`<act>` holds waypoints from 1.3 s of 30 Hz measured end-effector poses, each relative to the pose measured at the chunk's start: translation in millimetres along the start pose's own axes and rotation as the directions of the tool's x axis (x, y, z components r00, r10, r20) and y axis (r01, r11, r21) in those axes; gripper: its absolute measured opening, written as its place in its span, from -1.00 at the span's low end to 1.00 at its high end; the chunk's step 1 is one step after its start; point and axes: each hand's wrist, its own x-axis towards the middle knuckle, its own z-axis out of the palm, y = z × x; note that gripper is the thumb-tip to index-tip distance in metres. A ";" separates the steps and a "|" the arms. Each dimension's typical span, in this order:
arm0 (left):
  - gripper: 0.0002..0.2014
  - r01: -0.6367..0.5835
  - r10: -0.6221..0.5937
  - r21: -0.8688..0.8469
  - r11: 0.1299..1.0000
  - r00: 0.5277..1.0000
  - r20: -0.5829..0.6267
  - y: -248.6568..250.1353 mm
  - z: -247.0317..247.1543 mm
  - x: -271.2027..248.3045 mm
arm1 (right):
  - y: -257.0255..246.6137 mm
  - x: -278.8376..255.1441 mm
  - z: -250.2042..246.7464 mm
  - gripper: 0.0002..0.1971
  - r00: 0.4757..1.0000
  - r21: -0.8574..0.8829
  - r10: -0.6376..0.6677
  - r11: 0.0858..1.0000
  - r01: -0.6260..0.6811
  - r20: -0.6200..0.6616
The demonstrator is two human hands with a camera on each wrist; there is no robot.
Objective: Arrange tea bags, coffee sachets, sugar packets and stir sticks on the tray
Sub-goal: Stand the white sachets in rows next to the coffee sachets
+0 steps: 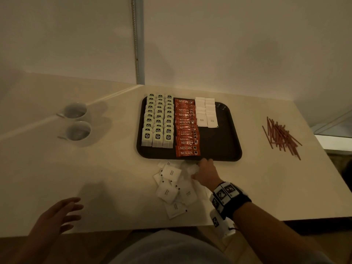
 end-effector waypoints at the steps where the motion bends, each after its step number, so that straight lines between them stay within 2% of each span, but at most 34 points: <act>1: -0.80 0.010 -0.010 -0.009 1.000 1.000 0.001 -2.1 -2.1 0.8 | -0.4 -1.4 -0.6 -0.38 1.000 0.008 0.003 1.000 -0.003 -0.009; 7: -0.79 -0.007 0.008 -0.016 1.000 1.000 0.020 -10.1 -7.3 4.8 | -2.6 -4.8 -0.1 -0.43 1.000 0.017 -0.007 1.000 0.007 0.012; 9: -0.78 -0.023 0.023 -0.015 1.000 1.000 0.019 -11.6 -8.9 4.9 | -2.9 -7.3 -5.2 -0.46 0.999 -0.044 -0.045 0.998 0.046 0.019; 11: -0.78 -0.025 0.025 -0.026 0.999 1.000 0.016 -13.0 -11.3 4.4 | -3.6 -12.4 -17.2 -0.48 0.991 -0.017 -0.119 0.993 0.120 0.055; 14: -0.78 -0.020 0.021 -0.032 0.999 1.000 0.009 -17.0 -17.8 4.6 | -2.9 -22.7 -37.7 -0.38 0.931 0.130 -0.249 0.967 0.221 0.268; 16: -0.78 -0.006 0.006 -0.041 0.999 1.000 -0.007 -21.9 -23.0 5.2 | -3.1 -30.1 -37.7 -0.24 0.874 0.090 -0.265 0.964 0.250 0.407; 18: -0.78 0.015 -0.016 -0.062 0.998 1.000 -0.018 -25.9 -26.0 6.0 | -2.5 -35.5 -25.3 -0.14 0.851 0.021 -0.267 0.957 0.289 0.452; 23: -0.78 0.019 -0.020 -0.083 0.996 1.000 -0.011 -32.9 -32.8 3.9 | -5.0 -39.8 1.7 -0.13 0.872 0.084 -0.375 0.926 0.368 0.316; 26: -0.77 0.008 -0.008 -0.065 0.998 1.000 -0.013 -33.6 -32.6 0.1 | -3.8 -37.7 6.6 -0.17 0.880 0.022 -0.399 0.913 0.408 0.257; 29: -0.78 0.003 -0.004 -0.059 0.998 1.000 -0.017 -33.6 -30.8 -2.0 | -3.0 -35.1 8.5 -0.22 0.876 -0.004 -0.402 0.908 0.418 0.266; 34: -0.78 -0.028 0.029 -0.044 0.999 0.999 0.021 -18.1 -23.0 -3.7 | 2.2 -30.2 3.4 -0.39 0.878 0.095 -0.364 0.931 0.352 0.312; 37: -0.80 -0.106 0.106 -0.017 0.994 0.993 0.042 6.2 -8.7 -5.8 | 6.8 -24.8 -9.4 -0.43 0.880 0.088 -0.354 0.935 0.345 0.315; 39: -0.80 -0.162 0.160 0.016 0.987 0.984 0.079 28.5 5.6 -7.4 | 6.0 -22.8 -26.6 -0.43 0.879 0.144 -0.354 0.935 0.324 0.320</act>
